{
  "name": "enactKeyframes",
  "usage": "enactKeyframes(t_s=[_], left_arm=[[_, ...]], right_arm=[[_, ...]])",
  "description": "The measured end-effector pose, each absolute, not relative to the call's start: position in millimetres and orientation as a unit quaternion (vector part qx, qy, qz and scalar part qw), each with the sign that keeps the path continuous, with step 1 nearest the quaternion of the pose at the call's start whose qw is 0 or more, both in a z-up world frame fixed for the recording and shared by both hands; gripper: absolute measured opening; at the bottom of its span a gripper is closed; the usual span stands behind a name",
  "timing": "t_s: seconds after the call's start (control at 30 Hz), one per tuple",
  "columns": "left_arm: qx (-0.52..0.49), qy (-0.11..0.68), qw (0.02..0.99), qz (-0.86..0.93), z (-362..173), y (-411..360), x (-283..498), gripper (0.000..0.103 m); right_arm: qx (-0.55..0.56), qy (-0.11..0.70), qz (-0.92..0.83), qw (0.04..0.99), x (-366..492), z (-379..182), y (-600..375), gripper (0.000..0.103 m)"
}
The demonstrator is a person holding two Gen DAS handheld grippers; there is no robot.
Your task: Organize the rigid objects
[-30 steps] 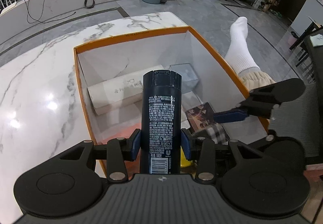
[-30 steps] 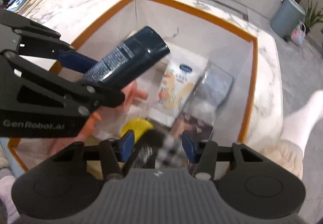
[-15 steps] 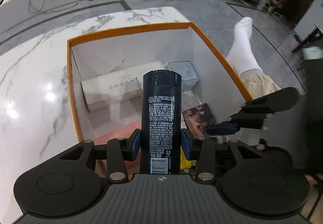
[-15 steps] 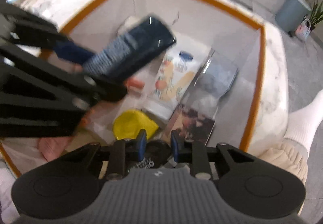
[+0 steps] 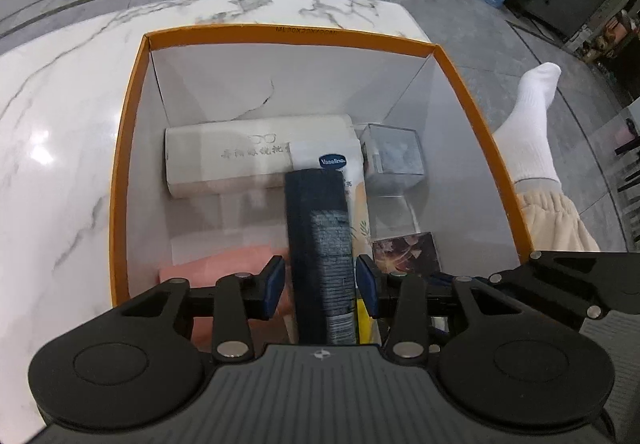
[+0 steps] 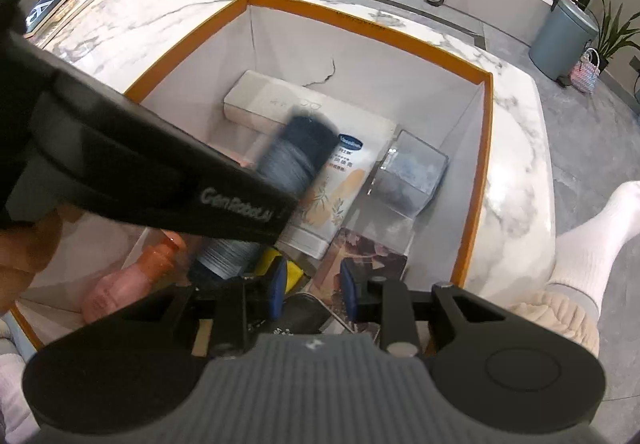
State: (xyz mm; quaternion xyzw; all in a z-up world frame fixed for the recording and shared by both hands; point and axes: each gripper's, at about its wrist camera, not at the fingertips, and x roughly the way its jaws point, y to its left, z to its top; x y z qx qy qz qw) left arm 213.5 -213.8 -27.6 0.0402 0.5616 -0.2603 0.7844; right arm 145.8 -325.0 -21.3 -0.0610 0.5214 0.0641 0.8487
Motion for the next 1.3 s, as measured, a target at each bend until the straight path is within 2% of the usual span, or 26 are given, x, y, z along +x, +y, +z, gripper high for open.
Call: enactKeyframes(t_s=[0.1,0.2,0.4,0.7,0.87,1.1,1.3], left_arm=[[0.049,0.558,0.786,-0.262,-25,-213,211,0.047],[0.061,0.546,0.791,-0.270,-18,-208,206,0.047],[0.093,0.499,0.811,-0.290,14,-194,185,0.047],[0.129,0.376,0.865,-0.305,80,-145,127,0.047],[0.147,0.300,0.895,-0.294,109,-117,84,0.047],[0.140,0.244,0.928,-0.245,121,-84,44,0.059],[0.085,0.230,0.952,-0.181,100,-55,29,0.063]], right_arm=[[-0.061,0.521,0.065,0.849,146,-23,-325,0.029],[-0.060,0.518,0.063,0.851,143,-21,-324,0.038],[-0.063,0.512,0.057,0.855,134,-8,-319,0.041],[-0.058,0.468,0.034,0.881,98,42,-309,0.057],[-0.027,0.437,0.017,0.899,67,67,-303,0.061],[-0.008,0.389,0.007,0.921,23,85,-277,0.071],[0.018,0.330,-0.017,0.943,-11,81,-256,0.076]])
